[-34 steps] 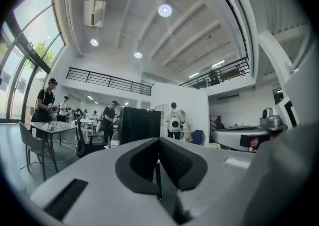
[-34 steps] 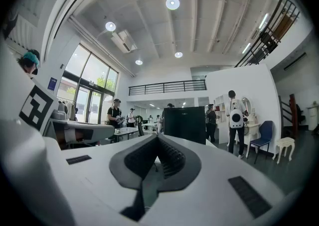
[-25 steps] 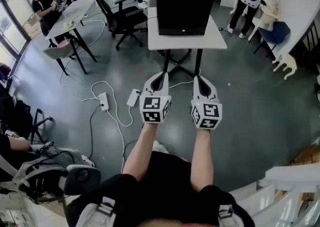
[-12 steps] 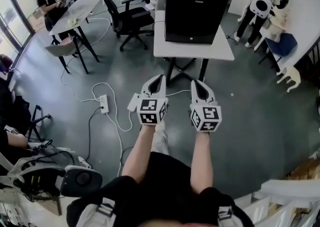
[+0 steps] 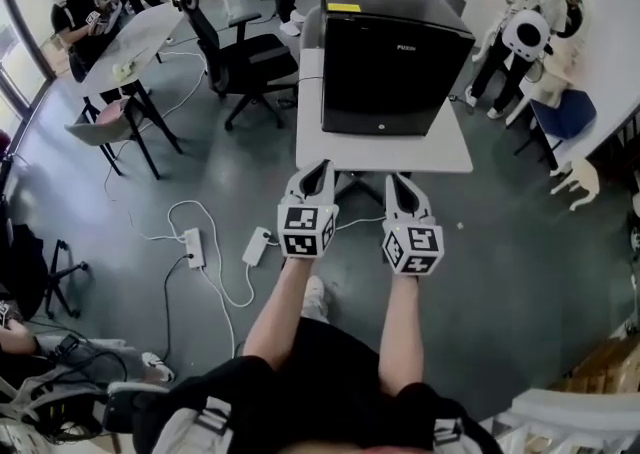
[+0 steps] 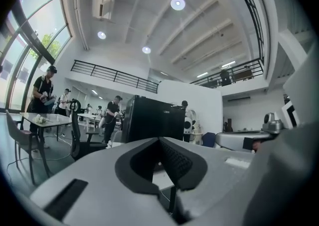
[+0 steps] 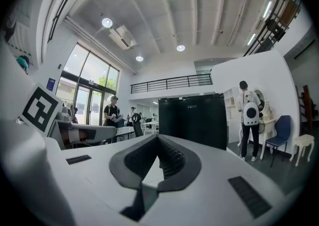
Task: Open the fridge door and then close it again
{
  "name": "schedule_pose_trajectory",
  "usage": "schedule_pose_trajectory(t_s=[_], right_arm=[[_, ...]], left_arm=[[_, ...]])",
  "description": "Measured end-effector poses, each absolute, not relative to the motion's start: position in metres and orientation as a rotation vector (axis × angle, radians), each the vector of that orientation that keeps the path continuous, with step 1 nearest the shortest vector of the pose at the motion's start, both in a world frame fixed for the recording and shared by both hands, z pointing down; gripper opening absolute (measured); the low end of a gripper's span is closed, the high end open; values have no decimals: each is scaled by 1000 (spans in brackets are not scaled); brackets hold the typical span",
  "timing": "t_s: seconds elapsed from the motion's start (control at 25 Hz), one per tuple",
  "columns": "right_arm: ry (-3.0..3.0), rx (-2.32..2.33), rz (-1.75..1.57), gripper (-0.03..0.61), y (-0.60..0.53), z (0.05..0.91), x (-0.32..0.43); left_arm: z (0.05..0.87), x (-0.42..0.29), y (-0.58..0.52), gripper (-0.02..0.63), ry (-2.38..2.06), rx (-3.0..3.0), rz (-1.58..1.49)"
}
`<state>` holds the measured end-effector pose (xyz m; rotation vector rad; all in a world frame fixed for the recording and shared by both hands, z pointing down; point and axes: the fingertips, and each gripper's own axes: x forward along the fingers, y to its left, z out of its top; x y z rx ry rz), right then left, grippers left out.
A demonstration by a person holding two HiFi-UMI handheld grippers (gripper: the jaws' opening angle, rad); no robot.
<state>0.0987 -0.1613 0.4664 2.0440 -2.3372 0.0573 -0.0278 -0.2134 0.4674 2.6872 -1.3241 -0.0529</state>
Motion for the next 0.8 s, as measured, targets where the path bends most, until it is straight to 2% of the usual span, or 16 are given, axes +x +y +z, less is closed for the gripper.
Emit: schedule_pose_trajectory(t_s=[0.32,0.56,0.8], right_arm=[[-2409,1980,1,-5,-323,453,90],[-2409,1967,-36,-5,-381,447,101],[-2399,1846,-292,0,-435,391,115]], left_arm=[[464,-13,-365,-2,-1293,2704,-60],[462,2,-420,-2,-1266,2726,-86],[438,16,-463,0,-1241,2778,-174]])
